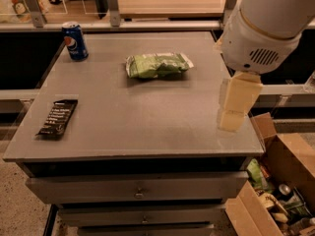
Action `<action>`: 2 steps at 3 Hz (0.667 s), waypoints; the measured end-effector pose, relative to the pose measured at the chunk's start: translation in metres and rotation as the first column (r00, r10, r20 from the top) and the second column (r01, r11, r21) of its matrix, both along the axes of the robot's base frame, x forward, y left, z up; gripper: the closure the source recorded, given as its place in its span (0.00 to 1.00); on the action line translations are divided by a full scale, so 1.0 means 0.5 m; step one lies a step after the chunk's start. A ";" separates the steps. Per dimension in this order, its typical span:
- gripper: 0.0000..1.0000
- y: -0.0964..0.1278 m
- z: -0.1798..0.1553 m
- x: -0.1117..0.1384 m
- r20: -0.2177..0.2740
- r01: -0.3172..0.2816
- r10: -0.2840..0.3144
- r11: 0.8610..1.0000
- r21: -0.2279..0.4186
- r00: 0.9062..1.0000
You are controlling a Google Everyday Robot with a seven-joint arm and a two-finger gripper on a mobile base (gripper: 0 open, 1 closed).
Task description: Pick rxbar chocolate
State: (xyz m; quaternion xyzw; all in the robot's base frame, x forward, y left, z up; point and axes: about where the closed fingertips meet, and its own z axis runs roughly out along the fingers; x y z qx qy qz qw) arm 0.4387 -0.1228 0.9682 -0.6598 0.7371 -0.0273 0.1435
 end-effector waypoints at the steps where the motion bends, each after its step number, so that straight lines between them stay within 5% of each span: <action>1: 0.00 0.126 -0.002 -0.001 0.010 -0.066 0.066 0.997 -0.026 0.998; 2: 0.00 0.126 -0.001 -0.002 0.012 -0.066 0.066 0.997 -0.026 0.998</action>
Offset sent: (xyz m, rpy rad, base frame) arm 0.0002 0.0468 -0.0056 -0.0263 0.0048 0.0513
